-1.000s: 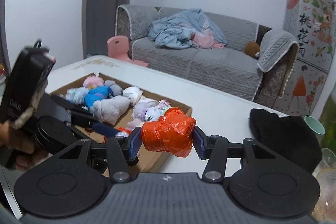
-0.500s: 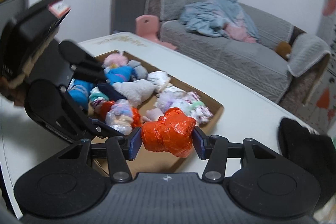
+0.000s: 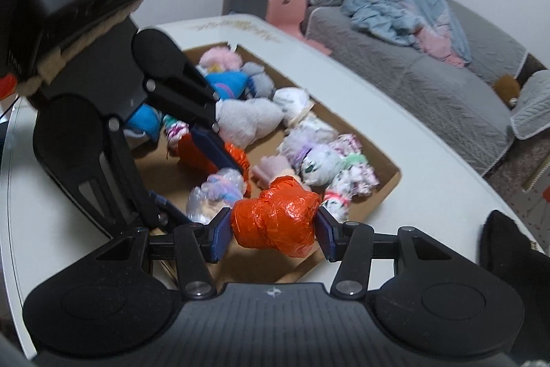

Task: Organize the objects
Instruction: 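Carry orange bundle and clear pastel bundle into the box and release both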

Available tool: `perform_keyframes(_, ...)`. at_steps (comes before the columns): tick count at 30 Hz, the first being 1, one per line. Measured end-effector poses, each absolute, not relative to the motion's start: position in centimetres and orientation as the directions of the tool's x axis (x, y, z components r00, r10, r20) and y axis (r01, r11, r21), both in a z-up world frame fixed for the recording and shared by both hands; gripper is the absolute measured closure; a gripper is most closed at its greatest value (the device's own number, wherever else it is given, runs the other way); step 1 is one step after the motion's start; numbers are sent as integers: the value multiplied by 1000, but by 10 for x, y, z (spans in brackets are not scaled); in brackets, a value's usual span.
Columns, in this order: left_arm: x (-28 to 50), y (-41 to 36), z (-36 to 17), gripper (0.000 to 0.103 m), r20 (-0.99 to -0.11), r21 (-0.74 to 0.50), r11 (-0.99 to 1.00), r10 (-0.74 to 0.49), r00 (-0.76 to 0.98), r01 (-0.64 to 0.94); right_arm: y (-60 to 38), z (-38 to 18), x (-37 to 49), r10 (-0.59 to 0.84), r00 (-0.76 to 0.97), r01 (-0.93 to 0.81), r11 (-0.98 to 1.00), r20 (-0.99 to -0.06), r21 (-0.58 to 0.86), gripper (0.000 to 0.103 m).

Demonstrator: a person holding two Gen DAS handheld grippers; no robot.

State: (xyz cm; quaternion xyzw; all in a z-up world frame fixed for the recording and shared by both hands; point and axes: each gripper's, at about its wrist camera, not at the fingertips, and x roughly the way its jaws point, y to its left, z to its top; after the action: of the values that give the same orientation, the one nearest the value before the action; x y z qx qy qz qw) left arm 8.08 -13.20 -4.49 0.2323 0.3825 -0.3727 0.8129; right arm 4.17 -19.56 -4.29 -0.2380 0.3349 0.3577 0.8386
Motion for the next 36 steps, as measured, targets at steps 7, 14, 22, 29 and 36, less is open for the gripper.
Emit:
perform_keyframes(7, 97, -118, -45, 40, -801, 63, 595, -448, 397, 801, -192, -51, 60, 449, 464, -793, 594, -764, -133, 56)
perform_keyframes(14, 100, -118, -49, 40, -795, 40, 571, -479, 373, 820, -188, -63, 66, 430, 402, -821, 561, -808, -110, 56)
perform_keyframes(22, 97, -116, -53, 40, -795, 43, 568, -479, 373, 822, -184, -65, 65, 416, 379, -835, 539, -827, -112, 55)
perform_keyframes(29, 95, -117, -56, 38, -793, 39, 584, -476, 381, 811, -182, -65, 66, 400, 383, -831, 542, -833, -122, 55)
perform_keyframes(36, 91, -117, -52, 36, -783, 36, 600, -479, 395, 799, -182, -62, 64, 400, 388, -828, 547, -830, -124, 48)
